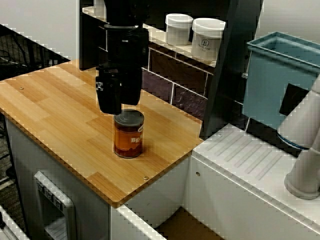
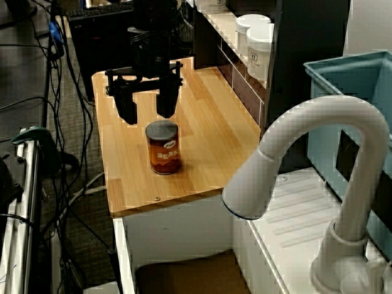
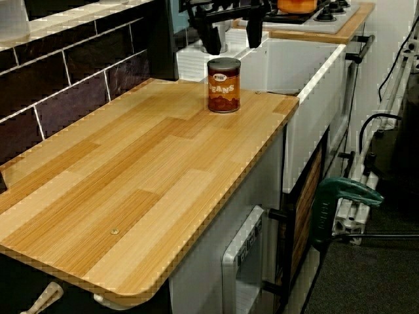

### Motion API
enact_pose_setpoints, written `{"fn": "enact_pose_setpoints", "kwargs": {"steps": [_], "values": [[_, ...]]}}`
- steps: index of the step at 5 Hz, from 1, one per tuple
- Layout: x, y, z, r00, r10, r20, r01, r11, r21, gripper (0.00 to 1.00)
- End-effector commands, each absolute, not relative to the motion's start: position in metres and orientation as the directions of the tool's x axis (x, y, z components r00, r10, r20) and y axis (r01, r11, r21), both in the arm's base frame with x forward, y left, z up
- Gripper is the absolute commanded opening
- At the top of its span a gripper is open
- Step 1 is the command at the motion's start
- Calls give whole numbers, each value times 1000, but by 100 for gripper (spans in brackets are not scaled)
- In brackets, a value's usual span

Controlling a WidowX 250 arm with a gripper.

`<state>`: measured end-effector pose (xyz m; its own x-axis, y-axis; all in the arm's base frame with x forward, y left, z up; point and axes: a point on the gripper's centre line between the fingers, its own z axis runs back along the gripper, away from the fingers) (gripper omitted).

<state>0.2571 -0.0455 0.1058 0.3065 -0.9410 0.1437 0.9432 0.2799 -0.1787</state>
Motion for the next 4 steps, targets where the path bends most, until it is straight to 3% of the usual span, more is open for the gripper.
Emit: {"fn": "enact_pose_setpoints", "kwargs": {"steps": [1,4], "values": [[266,-70,114,340,-929,149,938,323,-124,100],[268,-89,95,402,-900,167,915,392,-89,100]]}}
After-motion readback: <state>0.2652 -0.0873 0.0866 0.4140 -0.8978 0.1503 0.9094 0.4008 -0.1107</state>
